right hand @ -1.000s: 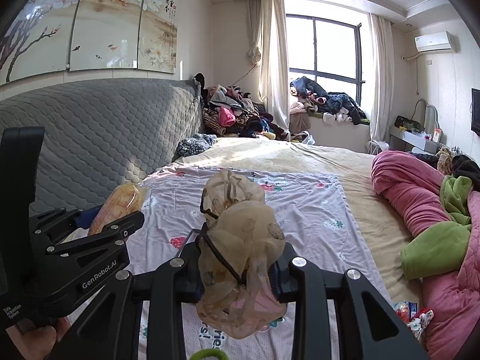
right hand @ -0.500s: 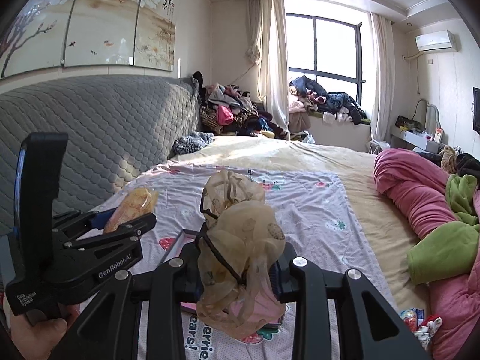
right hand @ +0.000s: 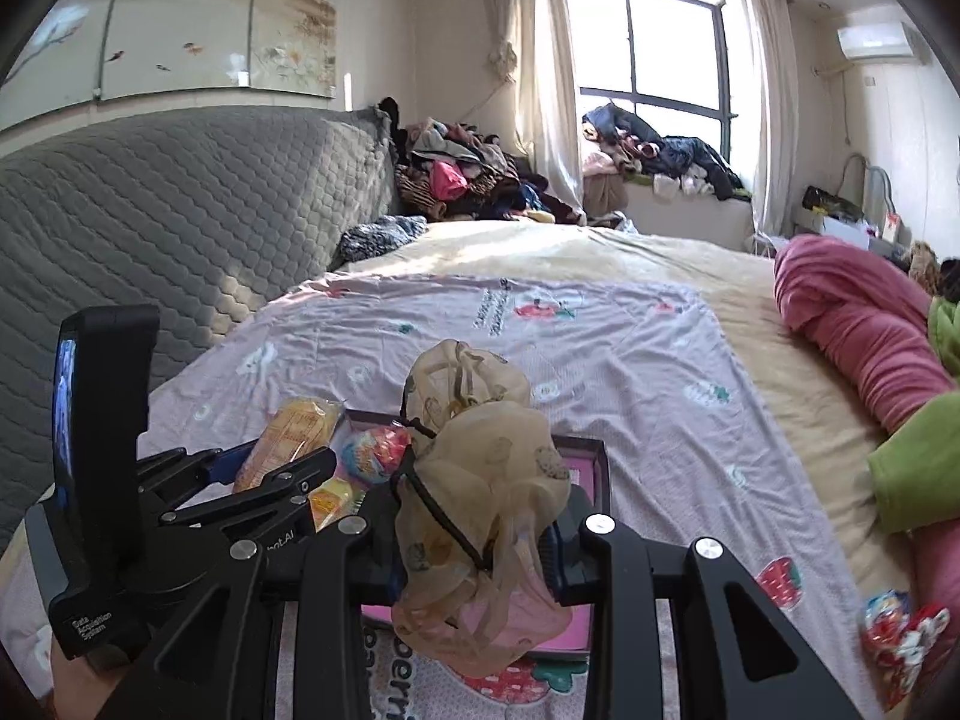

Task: Organize objects
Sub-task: 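Lift the orange bread packet and mesh bag and carry both toward the tray, then lower the orange bread packet and mesh bag into the pink tray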

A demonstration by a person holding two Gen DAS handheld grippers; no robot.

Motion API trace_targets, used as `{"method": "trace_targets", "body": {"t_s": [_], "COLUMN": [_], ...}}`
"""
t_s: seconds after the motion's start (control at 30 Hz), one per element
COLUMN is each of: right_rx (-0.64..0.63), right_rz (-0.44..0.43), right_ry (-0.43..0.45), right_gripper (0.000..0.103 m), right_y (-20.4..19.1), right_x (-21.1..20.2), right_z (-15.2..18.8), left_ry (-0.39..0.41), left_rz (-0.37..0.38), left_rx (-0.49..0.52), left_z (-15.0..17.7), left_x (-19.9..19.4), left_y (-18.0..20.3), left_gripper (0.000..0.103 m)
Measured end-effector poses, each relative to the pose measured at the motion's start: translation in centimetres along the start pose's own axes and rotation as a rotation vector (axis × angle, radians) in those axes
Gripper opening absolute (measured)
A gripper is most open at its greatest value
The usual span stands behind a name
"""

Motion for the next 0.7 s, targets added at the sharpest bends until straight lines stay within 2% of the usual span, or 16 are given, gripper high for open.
{"method": "trace_targets", "body": {"t_s": [0.1, 0.37, 0.53, 0.7], "right_rx": [0.028, 0.025, 0.013, 0.038], "right_rz": [0.000, 0.030, 0.034, 0.050], "right_ry": [-0.014, -0.071, -0.094, -0.124], "right_gripper": [0.034, 0.034, 0.035, 0.036], "right_y": [0.6, 2.8, 3.2, 4.4], "right_x": [2.2, 6.4, 7.3, 8.2], "right_z": [1.2, 4.0, 4.9, 5.9], "left_ry": [-0.020, -0.066, -0.087, -0.106], "left_rz": [0.020, -0.008, -0.032, -0.023], "left_rx": [-0.008, 0.081, 0.105, 0.129], "left_z": [0.8, 3.1, 4.2, 5.1], "left_x": [2.3, 6.6, 7.7, 8.5], "left_y": [0.6, 2.8, 3.1, 3.5], "left_gripper": [0.039, 0.039, 0.039, 0.039]}}
Point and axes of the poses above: each gripper's, at about its wrist camera, not at the fingertips, and x roughly the way its jaws point, y to its right, z to its underside, the point moved 7 cm from there along x, roughly the way its jaws point, and after that the axes turned 3 degrees about -z, right-handed, at the moved point
